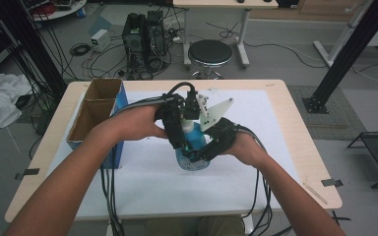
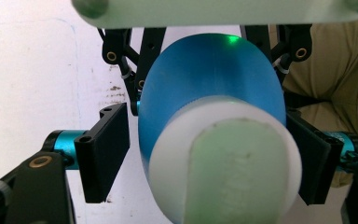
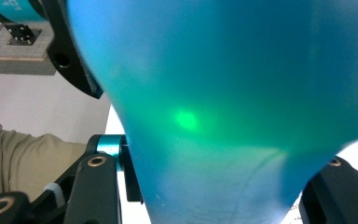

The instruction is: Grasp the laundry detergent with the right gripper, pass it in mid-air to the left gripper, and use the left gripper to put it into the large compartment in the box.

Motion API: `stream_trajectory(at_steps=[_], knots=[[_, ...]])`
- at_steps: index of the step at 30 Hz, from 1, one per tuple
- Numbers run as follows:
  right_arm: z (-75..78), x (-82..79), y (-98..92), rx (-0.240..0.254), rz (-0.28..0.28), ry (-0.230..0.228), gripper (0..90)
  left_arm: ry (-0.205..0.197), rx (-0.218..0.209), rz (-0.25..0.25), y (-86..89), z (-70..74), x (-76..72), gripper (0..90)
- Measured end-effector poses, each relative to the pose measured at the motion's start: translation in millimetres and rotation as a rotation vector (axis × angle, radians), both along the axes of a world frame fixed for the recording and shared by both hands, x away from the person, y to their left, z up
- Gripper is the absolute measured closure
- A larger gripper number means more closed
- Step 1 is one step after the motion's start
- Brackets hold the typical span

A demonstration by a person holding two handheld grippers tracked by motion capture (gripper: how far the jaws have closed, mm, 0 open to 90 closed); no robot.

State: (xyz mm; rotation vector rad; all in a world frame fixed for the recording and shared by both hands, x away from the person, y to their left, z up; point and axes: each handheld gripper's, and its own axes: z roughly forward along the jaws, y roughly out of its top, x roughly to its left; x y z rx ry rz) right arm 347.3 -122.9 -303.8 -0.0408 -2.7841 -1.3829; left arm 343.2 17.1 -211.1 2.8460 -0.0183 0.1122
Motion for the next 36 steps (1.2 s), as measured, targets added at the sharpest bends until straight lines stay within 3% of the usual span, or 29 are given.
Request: stream_trajectory(at_steps=[17, 29, 32, 36], knots=[[0.2, -1.0, 0.2, 0.001, -0.003, 0.010, 44.4, -0.008, 0.016, -0.013, -2.5, -1.9, -0.5, 27.5], [0.6, -1.0, 0.3, -0.005, 0.006, 0.013, 44.4, -0.017, 0.000, -0.014, -4.2, -1.3, -3.1, 32.9], [0.5, -1.0, 0.3, -0.002, 0.009, 0.010, 44.4, -0.019, 0.005, -0.040, -4.3, 0.4, -3.9, 35.2], [0.4, -0.7, 0.4, 0.002, 0.015, -0.002, 44.4, -0.018, -0.007, -0.038, -4.3, 0.5, -5.8, 36.8]])
